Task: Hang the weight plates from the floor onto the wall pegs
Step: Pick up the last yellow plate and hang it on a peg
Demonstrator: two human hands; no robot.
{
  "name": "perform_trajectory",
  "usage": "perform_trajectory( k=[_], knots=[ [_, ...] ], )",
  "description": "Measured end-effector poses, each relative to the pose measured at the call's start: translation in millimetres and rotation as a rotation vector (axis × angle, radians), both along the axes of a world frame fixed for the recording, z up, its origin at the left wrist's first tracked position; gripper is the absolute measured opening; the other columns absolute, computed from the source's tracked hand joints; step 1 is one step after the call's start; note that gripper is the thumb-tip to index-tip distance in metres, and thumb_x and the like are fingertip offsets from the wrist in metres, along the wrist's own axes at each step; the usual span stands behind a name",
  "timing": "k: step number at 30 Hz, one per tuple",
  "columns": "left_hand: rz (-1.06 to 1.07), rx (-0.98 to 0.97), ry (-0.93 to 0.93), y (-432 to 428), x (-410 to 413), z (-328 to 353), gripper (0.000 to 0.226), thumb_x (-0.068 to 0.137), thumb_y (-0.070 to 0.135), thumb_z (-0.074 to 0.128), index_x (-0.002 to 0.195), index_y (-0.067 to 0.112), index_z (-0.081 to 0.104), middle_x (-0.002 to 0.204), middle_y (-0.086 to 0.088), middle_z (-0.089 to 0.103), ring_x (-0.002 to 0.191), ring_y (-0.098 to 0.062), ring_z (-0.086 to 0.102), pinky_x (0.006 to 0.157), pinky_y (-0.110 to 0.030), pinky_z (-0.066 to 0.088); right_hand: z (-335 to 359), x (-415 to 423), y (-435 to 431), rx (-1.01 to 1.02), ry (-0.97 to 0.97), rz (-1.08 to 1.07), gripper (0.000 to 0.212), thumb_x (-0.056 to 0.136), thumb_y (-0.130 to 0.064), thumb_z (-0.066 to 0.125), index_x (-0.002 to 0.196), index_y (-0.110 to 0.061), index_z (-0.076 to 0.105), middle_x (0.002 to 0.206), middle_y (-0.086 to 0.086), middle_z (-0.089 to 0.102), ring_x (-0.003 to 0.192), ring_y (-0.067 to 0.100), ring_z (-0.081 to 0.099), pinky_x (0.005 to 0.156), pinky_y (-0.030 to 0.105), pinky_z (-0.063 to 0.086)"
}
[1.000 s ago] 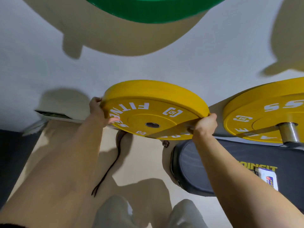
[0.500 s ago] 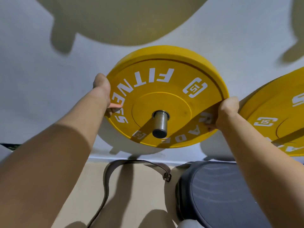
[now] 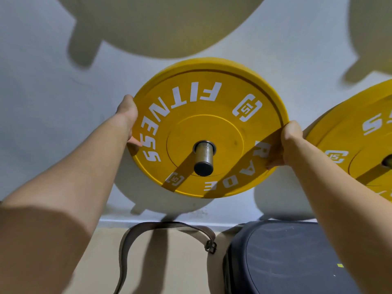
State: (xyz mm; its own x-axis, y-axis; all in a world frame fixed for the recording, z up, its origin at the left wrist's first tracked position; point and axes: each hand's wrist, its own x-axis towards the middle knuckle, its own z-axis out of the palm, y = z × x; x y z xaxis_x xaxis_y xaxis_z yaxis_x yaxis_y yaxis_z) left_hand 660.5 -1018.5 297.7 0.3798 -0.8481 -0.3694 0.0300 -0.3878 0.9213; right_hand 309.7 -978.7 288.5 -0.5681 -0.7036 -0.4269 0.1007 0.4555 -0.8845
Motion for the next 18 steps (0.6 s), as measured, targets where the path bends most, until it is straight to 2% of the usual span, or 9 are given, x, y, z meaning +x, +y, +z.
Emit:
perform_trajectory(
  k=[2, 3, 4, 5, 8, 10, 13, 15, 18],
  knots=[
    [-0.020, 0.005, -0.015, 10, 2, -11, 0.074, 0.095, 0.071, 0.014, 0.150, 0.028, 0.042, 0.143, -0.014, 0.054, 0.130, -0.046, 0.049, 0.099, -0.074, 0.040, -2, -5, 7, 0.041, 0.220, 0.024, 0.050, 0.099, -0.026, 0.018, 0.141, -0.008, 0.040, 0.127, 0.022, 0.046, 0.120, 0.055, 0.046, 0.082, 0.075, 0.048],
    [-0.021, 0.010, -0.039, 16, 3, -22, 0.085, 0.087, 0.082, 0.013, 0.151, 0.033, 0.038, 0.147, -0.011, 0.051, 0.132, -0.046, 0.048, 0.097, -0.073, 0.042, -7, -6, 11, 0.034, 0.438, 0.043, 0.048, 0.099, -0.020, 0.019, 0.136, -0.005, 0.044, 0.120, 0.023, 0.049, 0.122, 0.049, 0.046, 0.086, 0.065, 0.051],
    [-0.005, 0.002, -0.090, 21, 4, -36, 0.095, 0.078, 0.091, 0.011, 0.152, 0.037, 0.034, 0.149, -0.009, 0.049, 0.131, -0.047, 0.048, 0.095, -0.072, 0.044, -10, -6, 15, -0.018, 0.676, 0.019, 0.045, 0.099, -0.016, 0.021, 0.131, -0.004, 0.049, 0.120, 0.023, 0.049, 0.123, 0.044, 0.045, 0.090, 0.057, 0.049],
    [0.012, -0.015, -0.174, 28, 4, -52, 0.100, 0.073, 0.095, 0.010, 0.152, 0.039, 0.031, 0.150, -0.008, 0.048, 0.129, -0.047, 0.050, 0.095, -0.070, 0.046, -12, -4, 17, -0.102, 0.830, -0.032, 0.043, 0.100, -0.019, 0.024, 0.128, -0.006, 0.055, 0.124, 0.021, 0.048, 0.122, 0.041, 0.046, 0.092, 0.052, 0.044],
    [0.007, -0.075, -0.453, 56, -7, -101, 0.081, 0.090, 0.082, 0.020, 0.155, 0.033, 0.015, 0.151, -0.010, 0.044, 0.129, -0.045, 0.048, 0.104, -0.062, 0.041, 5, 17, 20, -0.470, 1.104, -0.088, 0.043, 0.100, -0.035, 0.035, 0.125, -0.017, 0.065, 0.127, 0.016, 0.049, 0.114, 0.040, 0.048, 0.089, 0.046, 0.041],
    [-0.016, -0.071, -0.460, 69, -14, -122, 0.077, 0.096, 0.073, 0.030, 0.157, 0.034, 0.003, 0.155, -0.010, 0.039, 0.133, -0.044, 0.044, 0.107, -0.060, 0.035, 27, 43, 12, -0.663, 1.229, 0.042, 0.044, 0.097, -0.039, 0.038, 0.131, -0.024, 0.061, 0.132, 0.011, 0.051, 0.120, 0.035, 0.047, 0.093, 0.045, 0.038],
    [-0.003, -0.072, -0.398, 66, -14, -137, 0.079, 0.097, 0.070, 0.034, 0.157, 0.034, -0.002, 0.158, -0.011, 0.036, 0.136, -0.043, 0.041, 0.110, -0.060, 0.033, 45, 85, -2, -0.729, 1.263, 0.266, 0.046, 0.098, -0.046, 0.037, 0.142, -0.035, 0.047, 0.143, 0.001, 0.045, 0.132, 0.025, 0.039, 0.105, 0.049, 0.026],
    [0.010, -0.070, -0.400, 62, -17, -139, 0.078, 0.098, 0.068, 0.033, 0.157, 0.033, -0.003, 0.157, -0.013, 0.037, 0.135, -0.043, 0.043, 0.109, -0.059, 0.035, 40, 95, -10, -0.730, 1.245, 0.289, 0.046, 0.096, -0.050, 0.040, 0.141, -0.040, 0.044, 0.143, -0.002, 0.043, 0.135, 0.023, 0.034, 0.109, 0.050, 0.019],
    [0.008, -0.060, -0.479, 63, -22, -142, 0.080, 0.099, 0.064, 0.036, 0.157, 0.030, -0.009, 0.155, -0.015, 0.039, 0.130, -0.044, 0.048, 0.103, -0.056, 0.039, 33, 85, -17, -0.754, 1.261, 0.279, 0.049, 0.093, -0.050, 0.045, 0.141, -0.043, 0.042, 0.141, -0.002, 0.042, 0.133, 0.023, 0.033, 0.109, 0.050, 0.016]
  ],
)
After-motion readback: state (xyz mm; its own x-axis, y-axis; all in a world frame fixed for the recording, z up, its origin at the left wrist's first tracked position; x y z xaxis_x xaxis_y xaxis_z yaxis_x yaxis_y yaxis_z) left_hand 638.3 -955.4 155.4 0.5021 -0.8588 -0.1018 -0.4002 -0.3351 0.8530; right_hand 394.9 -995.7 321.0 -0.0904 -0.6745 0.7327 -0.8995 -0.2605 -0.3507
